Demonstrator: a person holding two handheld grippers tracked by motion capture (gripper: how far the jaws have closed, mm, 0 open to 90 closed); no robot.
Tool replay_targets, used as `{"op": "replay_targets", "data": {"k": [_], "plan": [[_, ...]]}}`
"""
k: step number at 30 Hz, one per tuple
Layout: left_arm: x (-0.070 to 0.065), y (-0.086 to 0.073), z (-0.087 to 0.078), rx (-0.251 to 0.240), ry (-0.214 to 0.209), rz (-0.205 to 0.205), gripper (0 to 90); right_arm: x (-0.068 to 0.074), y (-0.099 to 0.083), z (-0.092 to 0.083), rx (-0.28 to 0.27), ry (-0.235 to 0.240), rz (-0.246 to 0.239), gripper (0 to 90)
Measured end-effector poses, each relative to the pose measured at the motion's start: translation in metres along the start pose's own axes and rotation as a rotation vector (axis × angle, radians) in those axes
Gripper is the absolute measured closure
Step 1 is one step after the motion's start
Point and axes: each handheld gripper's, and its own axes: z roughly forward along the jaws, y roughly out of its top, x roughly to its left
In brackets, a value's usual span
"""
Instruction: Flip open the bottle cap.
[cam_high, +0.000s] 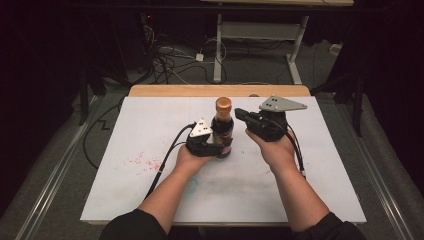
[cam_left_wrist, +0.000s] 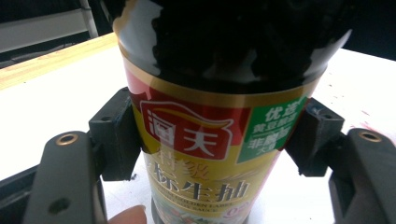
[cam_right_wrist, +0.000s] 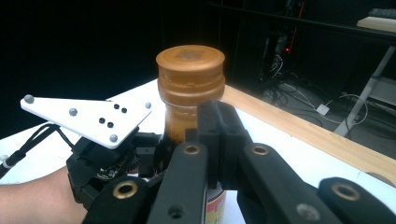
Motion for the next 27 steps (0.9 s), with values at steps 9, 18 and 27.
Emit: {"op": "replay_targets", "data": {"k": [9, 18, 27], "plan": [[0.007, 0.001, -0.006, 0.090, 0.016, 0.111, 28.7, 0.001, 0.007, 0.001, 0.019, 0.008, -0.010, 90.0], [-0.002, -0.002, 0.000, -0.003, 0.006, 0.019, 28.8, 0.005, 0.014, 0.004, 0.051, 0.007, -0.029, 90.0], [0.003, -0.002, -0.004, 0.047, 0.031, 0.086, 29.2, 0.008, 0.022, 0.005, 0.078, 0.002, -0.041, 90.0]]}}
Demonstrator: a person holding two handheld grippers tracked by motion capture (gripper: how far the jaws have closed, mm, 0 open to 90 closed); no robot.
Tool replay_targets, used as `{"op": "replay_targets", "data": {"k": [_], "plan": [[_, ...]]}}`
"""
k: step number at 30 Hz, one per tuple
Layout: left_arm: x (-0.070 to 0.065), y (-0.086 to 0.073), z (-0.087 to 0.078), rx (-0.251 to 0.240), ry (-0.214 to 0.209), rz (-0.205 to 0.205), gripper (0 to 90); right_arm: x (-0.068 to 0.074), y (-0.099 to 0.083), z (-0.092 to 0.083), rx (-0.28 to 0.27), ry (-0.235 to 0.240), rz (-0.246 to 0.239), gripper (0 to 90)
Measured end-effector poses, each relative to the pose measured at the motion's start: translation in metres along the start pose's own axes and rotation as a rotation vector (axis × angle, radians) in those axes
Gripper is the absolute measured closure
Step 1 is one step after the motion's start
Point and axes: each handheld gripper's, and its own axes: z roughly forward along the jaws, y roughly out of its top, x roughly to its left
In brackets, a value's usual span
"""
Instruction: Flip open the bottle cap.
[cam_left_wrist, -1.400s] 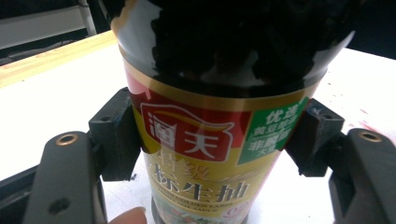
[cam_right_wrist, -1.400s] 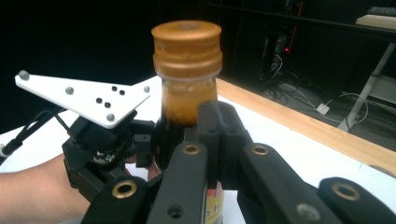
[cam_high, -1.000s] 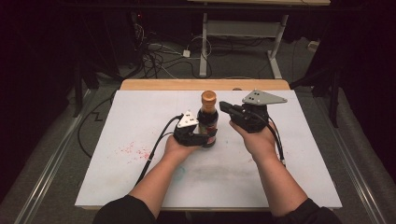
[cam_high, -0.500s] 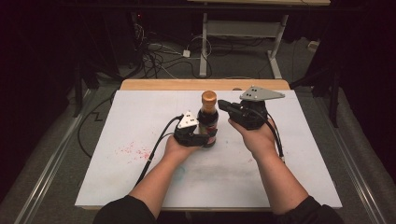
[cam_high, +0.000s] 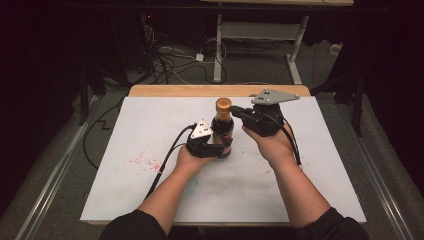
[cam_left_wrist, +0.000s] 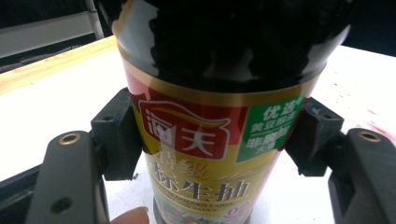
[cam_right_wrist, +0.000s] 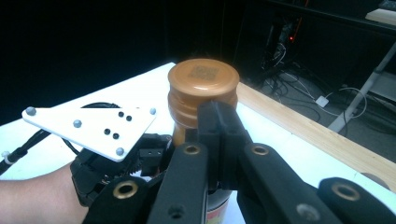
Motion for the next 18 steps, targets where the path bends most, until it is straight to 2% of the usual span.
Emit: {"op": "replay_targets", "data": {"k": [4, 5, 13, 14, 15, 18], "plan": [[-0.0016, -0.0012, 0.0007, -0.017, -0.002, -0.002, 29.5, -0.0009, 0.0013, -0.0004, 0.012, -0.004, -0.002, 90.0], [-0.0057, -0.0015, 0.0035, -0.059, -0.013, -0.046, 29.5, -0.0009, 0.0013, -0.0004, 0.012, -0.004, -0.002, 90.0], [-0.0071, -0.0014, 0.0042, -0.060, -0.001, -0.046, 29.7, 0.0003, 0.0056, -0.0002, 0.043, -0.019, -0.012, 90.0], [-0.0050, -0.0011, 0.0029, -0.035, 0.016, -0.021, 29.7, 0.0005, 0.0068, 0.0002, 0.050, -0.021, -0.017, 90.0], [-0.0051, -0.0010, 0.0030, -0.032, 0.018, -0.021, 29.7, 0.0005, 0.0073, 0.0002, 0.053, -0.022, -0.018, 90.0], [-0.0076, -0.0009, 0.0049, -0.053, 0.006, -0.043, 29.8, 0.0003, 0.0078, 0.0002, 0.056, -0.022, -0.017, 90.0]]}}
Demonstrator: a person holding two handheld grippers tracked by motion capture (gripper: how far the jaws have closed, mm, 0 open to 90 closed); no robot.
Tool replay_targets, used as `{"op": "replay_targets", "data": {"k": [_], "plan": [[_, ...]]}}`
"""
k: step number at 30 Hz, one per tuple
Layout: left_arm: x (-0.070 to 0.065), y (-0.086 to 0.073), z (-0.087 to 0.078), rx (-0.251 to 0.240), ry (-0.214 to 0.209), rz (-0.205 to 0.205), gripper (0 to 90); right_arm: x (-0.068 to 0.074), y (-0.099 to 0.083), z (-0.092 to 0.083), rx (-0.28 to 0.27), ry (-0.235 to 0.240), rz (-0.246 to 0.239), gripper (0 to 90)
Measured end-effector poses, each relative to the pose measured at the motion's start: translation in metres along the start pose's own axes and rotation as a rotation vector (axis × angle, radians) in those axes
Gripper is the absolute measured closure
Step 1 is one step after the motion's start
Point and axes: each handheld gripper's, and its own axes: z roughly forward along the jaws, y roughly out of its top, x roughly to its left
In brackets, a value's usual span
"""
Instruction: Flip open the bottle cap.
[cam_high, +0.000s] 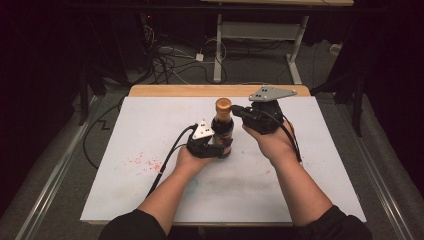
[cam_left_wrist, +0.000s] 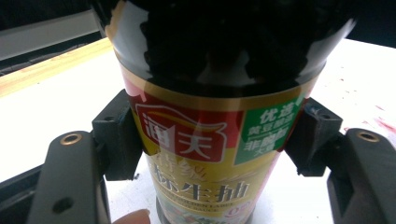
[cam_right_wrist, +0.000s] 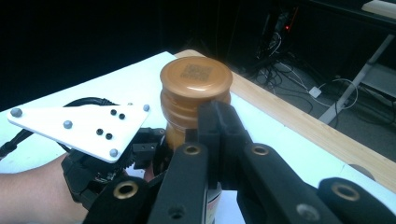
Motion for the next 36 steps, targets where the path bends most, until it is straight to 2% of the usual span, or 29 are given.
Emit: {"op": "replay_targets", "data": {"k": [1, 2, 3, 4, 5, 6, 8, 9, 10, 11, 13, 15, 19, 20, 21, 22, 23, 24, 25, 26, 27, 29, 30, 31, 32, 33, 34, 35, 36], "plan": [[0.002, 0.000, -0.001, 0.018, 0.015, 0.019, 29.9, 0.000, 0.000, 0.000, 0.002, -0.001, 0.001, 90.0], [0.003, 0.001, -0.003, 0.033, -0.008, 0.040, 30.0, 0.000, 0.000, 0.000, 0.001, 0.000, 0.001, 90.0], [0.001, 0.000, 0.000, 0.005, 0.010, 0.002, 30.2, 0.001, 0.001, 0.000, -0.003, 0.015, 0.008, 90.0], [0.004, 0.001, -0.003, 0.037, -0.008, 0.038, 30.3, 0.002, 0.002, 0.000, 0.000, 0.018, 0.001, 90.0], [0.002, 0.001, 0.000, 0.012, 0.020, 0.003, 30.3, 0.002, 0.002, 0.000, 0.000, 0.018, 0.001, 90.0], [0.002, 0.001, 0.000, 0.013, 0.018, 0.006, 30.3, 0.004, 0.003, 0.000, 0.009, -0.001, -0.016, 90.0], [0.001, 0.000, 0.001, 0.001, 0.004, -0.002, 30.4, 0.004, 0.003, 0.000, 0.010, 0.002, -0.013, 90.0], [0.002, 0.000, -0.001, 0.027, -0.001, 0.036, 30.4, 0.003, 0.003, 0.000, 0.011, 0.007, -0.006, 90.0], [0.002, 0.000, -0.001, 0.027, -0.001, 0.036, 30.4, 0.003, 0.003, 0.000, 0.011, 0.007, -0.006, 90.0], [0.000, 0.000, 0.001, 0.002, 0.007, 0.005, 30.4, 0.003, 0.003, 0.000, 0.014, 0.005, -0.006, 90.0], [0.000, -0.001, 0.001, -0.001, 0.006, 0.006, 30.6, 0.003, 0.004, -0.001, 0.017, 0.006, -0.006, 90.0], [0.000, -0.001, 0.001, -0.009, 0.023, -0.001, 30.7, 0.004, 0.004, -0.001, 0.020, 0.004, -0.007, 90.0], [0.000, -0.001, 0.001, -0.016, 0.022, -0.007, 30.8, 0.005, 0.005, -0.001, 0.025, 0.000, -0.006, 90.0], [0.001, -0.001, 0.000, -0.002, 0.002, 0.014, 30.8, 0.005, 0.007, 0.000, 0.030, -0.007, -0.008, 90.0], [0.003, 0.000, -0.001, -0.002, -0.008, 0.004, 30.7, 0.006, 0.007, 0.001, 0.022, -0.009, -0.009, 90.0], [0.000, -0.003, -0.001, -0.004, -0.021, 0.032, 30.7, 0.005, 0.008, -0.002, -0.036, 0.003, 0.010, 90.0], [0.000, -0.003, -0.001, -0.004, -0.021, 0.032, 30.7, 0.003, 0.014, -0.008, -0.099, 0.014, 0.043, 90.0], [-0.009, -0.009, 0.001, -0.002, -0.039, 0.110, 30.4, 0.005, 0.023, -0.012, -0.112, 0.014, 0.035, 90.0], [-0.009, -0.009, 0.001, -0.002, -0.039, 0.110, 30.1, 0.005, 0.023, -0.012, -0.112, 0.014, 0.035, 90.0], [-0.010, -0.008, 0.003, 0.003, -0.023, 0.106, 30.1, 0.011, 0.031, -0.015, -0.113, -0.004, 0.000, 90.0], [-0.008, -0.006, 0.003, 0.004, -0.008, 0.075, 29.9, 0.016, 0.038, -0.020, -0.118, -0.006, -0.035, 90.0], [0.001, -0.002, -0.001, -0.008, -0.006, 0.002, 29.8, 0.015, 0.037, -0.024, -0.122, -0.012, -0.027, 90.0], [0.004, -0.001, -0.003, -0.017, -0.014, -0.016, 29.7, 0.009, 0.030, -0.027, -0.103, -0.030, -0.028, 90.0], [0.003, -0.002, -0.003, -0.019, -0.016, -0.010, 29.7, 0.009, 0.030, -0.027, -0.103, -0.030, -0.028, 90.0], [0.001, -0.003, -0.002, -0.020, -0.015, 0.003, 29.7, 0.004, 0.025, -0.025, -0.078, -0.022, -0.012, 90.0], [0.003, -0.004, -0.004, 0.018, -0.021, 0.059, 29.7, 0.000, 0.019, -0.022, -0.048, -0.012, -0.002, 90.0], [0.001, -0.004, -0.001, -0.026, -0.011, 0.003, 29.6, -0.005, 0.006, -0.016, 0.000, -0.004, 0.011, 90.0], [0.004, -0.003, -0.004, 0.012, -0.020, 0.047, 29.6, -0.005, 0.003, -0.014, 0.012, -0.001, 0.012, 90.0], [0.001, -0.004, -0.001, -0.022, -0.014, 0.005, 29.6, -0.005, 0.001, -0.013, 0.022, -0.003, 0.008, 90.0]]}}
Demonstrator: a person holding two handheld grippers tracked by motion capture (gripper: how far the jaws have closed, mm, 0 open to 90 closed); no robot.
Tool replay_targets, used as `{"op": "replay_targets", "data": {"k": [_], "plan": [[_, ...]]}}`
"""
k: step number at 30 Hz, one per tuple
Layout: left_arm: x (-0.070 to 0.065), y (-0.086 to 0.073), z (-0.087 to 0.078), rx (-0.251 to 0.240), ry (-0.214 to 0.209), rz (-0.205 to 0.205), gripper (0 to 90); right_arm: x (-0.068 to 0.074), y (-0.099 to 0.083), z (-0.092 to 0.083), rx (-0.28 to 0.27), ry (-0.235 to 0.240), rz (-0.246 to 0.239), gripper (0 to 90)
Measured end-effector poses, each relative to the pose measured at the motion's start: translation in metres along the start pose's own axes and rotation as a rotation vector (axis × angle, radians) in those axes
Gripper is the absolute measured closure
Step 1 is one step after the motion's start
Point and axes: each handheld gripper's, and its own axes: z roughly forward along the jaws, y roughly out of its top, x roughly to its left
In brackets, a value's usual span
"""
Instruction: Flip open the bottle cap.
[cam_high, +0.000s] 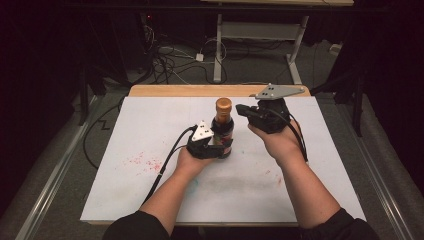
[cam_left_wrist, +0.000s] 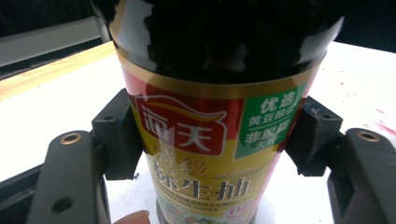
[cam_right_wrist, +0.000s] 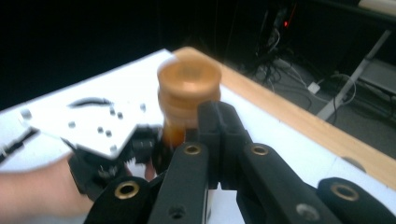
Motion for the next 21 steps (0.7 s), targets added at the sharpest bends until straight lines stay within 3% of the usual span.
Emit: {"op": "replay_targets", "data": {"k": [3, 4, 7, 8, 9, 10, 11, 19, 20, 21], "plan": [[0.000, -0.001, 0.000, -0.006, 0.001, 0.000, 29.6, 0.003, -0.001, 0.004, 0.002, 0.014, -0.009, 90.0], [0.002, -0.001, -0.003, 0.029, -0.009, 0.045, 29.7, 0.004, 0.000, 0.005, 0.002, 0.023, -0.009, 90.0], [0.002, 0.000, -0.003, 0.035, -0.009, 0.051, 29.7, 0.007, 0.003, 0.008, 0.012, 0.018, -0.018, 90.0], [0.000, -0.001, 0.000, -0.003, 0.000, 0.006, 29.7, 0.008, 0.004, 0.009, 0.013, 0.019, -0.017, 90.0], [0.002, 0.000, -0.003, 0.029, -0.007, 0.045, 29.7, 0.008, 0.004, 0.010, 0.016, 0.016, -0.019, 90.0], [0.002, -0.001, -0.003, 0.023, -0.007, 0.041, 29.7, 0.008, 0.004, 0.010, 0.016, 0.016, -0.019, 90.0], [0.000, -0.001, -0.001, -0.010, -0.002, 0.003, 29.8, 0.008, 0.004, 0.010, 0.012, 0.018, -0.016, 90.0], [0.001, -0.002, -0.001, -0.026, 0.003, -0.011, 30.8, 0.010, 0.009, 0.012, 0.030, 0.015, -0.015, 90.0], [-0.001, -0.001, 0.002, -0.072, 0.026, -0.071, 30.8, 0.010, 0.011, 0.014, 0.033, 0.014, -0.012, 90.0], [0.000, -0.001, 0.002, -0.076, 0.026, -0.080, 30.8, 0.011, 0.013, 0.016, 0.036, 0.009, -0.018, 90.0]]}}
